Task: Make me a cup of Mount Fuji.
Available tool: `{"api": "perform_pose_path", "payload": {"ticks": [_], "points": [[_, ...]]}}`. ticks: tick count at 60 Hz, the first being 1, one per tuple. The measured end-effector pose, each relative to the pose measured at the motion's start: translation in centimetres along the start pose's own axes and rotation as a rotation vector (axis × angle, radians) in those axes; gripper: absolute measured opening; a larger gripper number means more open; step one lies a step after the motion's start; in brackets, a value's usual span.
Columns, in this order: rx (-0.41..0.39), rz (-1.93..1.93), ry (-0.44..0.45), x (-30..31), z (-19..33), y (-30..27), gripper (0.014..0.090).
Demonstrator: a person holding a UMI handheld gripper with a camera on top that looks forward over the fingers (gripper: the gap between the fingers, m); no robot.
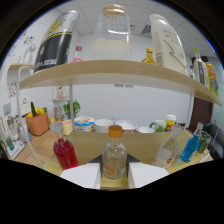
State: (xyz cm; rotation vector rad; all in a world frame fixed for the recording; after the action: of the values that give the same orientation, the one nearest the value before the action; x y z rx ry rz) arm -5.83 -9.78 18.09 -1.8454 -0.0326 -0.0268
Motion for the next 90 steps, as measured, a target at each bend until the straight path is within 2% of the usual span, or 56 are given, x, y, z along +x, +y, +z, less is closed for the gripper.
{"api": "perform_pose_path", "payload": {"ticks": [13, 28, 45, 51, 62, 76, 90], "points": [[0.002, 0.025, -0.014, -0.2, -1.5, -0.4, 0.0356], [0.051, 0.043, -0.057, -1.1, -7.9, -1.5, 0.0356], [-0.057, 0.230, -0.039, -0.5, -11.1, 7.1, 0.0356], [-0.088, 0.391, -0.051, -0.1, -10.9, 8.5, 0.0357], [-0.084, 0.823, -0.125, -0.3, -10.2, 8.1, 0.0355], [-0.036, 1.358, -0.233, -0.4, -9.1, 6.7, 0.0355], [-0.032, 1.778, -0.336, -0.5, -8.8, 6.4, 0.0354]]}}
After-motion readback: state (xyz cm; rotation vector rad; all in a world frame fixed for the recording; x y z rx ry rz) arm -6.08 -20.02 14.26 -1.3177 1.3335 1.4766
